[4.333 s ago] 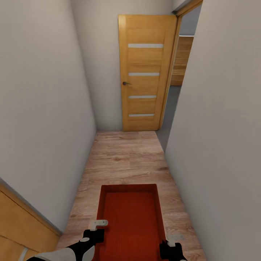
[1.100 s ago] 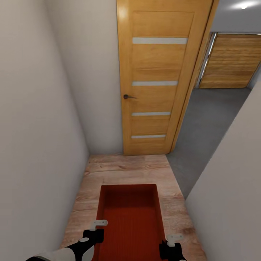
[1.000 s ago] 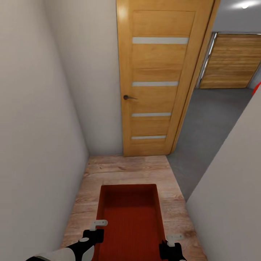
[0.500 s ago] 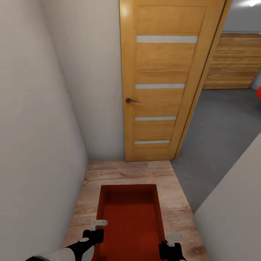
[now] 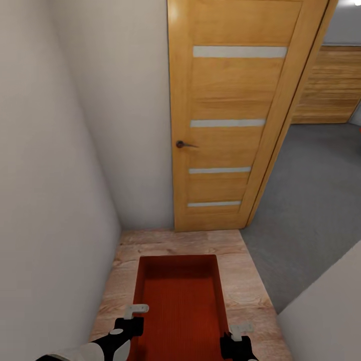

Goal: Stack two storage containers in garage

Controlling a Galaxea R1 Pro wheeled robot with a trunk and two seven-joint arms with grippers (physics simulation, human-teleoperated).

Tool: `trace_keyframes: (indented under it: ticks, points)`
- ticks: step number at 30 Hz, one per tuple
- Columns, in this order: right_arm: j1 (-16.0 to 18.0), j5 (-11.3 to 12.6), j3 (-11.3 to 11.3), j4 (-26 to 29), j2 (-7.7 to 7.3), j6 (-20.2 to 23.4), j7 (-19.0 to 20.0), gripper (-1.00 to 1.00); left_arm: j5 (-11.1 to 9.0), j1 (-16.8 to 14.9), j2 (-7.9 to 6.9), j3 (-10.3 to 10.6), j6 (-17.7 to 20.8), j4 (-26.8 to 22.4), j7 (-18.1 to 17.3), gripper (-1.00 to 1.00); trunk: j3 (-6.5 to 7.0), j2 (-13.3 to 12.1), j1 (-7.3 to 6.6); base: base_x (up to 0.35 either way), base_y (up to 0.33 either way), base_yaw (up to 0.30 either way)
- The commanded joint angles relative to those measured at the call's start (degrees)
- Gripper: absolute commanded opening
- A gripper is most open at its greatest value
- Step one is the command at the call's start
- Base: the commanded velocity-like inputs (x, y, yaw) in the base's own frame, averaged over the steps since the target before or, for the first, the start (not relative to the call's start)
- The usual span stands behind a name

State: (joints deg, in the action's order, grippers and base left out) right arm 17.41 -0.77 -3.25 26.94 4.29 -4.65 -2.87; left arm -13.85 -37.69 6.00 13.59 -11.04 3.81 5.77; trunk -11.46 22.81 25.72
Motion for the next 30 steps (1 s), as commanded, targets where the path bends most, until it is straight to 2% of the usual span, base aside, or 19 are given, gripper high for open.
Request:
trace_keyframes:
  ticks: [1,30]
  points:
    - [0.0,-1.4,-1.4,-0.1,-0.95,-0.1,1.1,-1.00,0.6,-0.2,-1.08,-1.1,-0.3,0.1,0.3,-1.00,-0.11,0.1,0.06,0.325,0.001,0.000]
    - [0.0,-1.4,-1.4,-0.1,-0.95,-0.1,1.1,-1.00,0.6,-0.2,-1.08,-1.1,-0.3,0.1,0.2,-1.00,-0.11,0.1,0.06,0.325,0.000,0.000]
